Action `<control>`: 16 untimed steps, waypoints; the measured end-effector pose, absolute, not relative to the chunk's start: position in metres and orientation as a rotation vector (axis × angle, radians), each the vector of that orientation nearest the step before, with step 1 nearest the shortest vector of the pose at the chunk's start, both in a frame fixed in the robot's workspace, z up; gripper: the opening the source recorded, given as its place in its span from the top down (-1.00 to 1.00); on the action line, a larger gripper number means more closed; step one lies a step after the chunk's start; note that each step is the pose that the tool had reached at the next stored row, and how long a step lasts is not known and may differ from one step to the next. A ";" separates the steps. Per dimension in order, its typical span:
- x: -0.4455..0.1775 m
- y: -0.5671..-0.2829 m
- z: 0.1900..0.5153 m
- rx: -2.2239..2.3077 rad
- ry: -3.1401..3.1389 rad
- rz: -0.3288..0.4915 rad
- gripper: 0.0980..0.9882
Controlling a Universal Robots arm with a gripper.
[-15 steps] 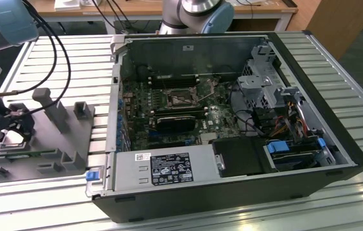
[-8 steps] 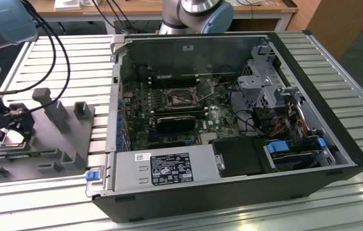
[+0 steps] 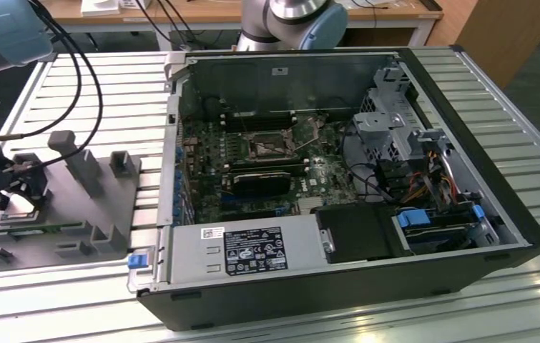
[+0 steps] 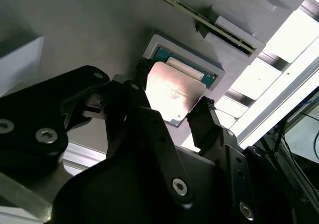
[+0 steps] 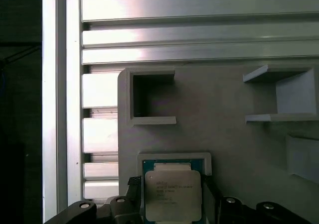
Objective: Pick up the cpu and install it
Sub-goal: 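Pick up the cpu and move it towards the insertion slot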
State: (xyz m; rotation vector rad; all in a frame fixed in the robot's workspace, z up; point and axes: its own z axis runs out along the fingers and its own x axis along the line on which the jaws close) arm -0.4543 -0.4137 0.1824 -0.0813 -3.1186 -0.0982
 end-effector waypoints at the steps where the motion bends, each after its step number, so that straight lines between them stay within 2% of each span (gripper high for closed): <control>1: -0.454 -0.414 0.182 -0.081 -3.119 -0.098 -0.11; 4: -0.454 -0.414 0.182 -0.081 -3.119 -0.098 -0.08; 5: -0.454 -0.414 0.182 -0.081 -3.119 -0.098 0.00; 12: -0.454 -0.414 0.184 -0.081 -3.119 -0.098 0.00; 14: -0.453 -0.414 0.186 -0.081 -3.119 -0.098 -0.02; 15: -0.453 -0.414 0.186 -0.081 -3.119 -0.098 -0.16; 16: -0.453 -0.414 0.186 -0.081 -3.119 -0.098 -0.16</control>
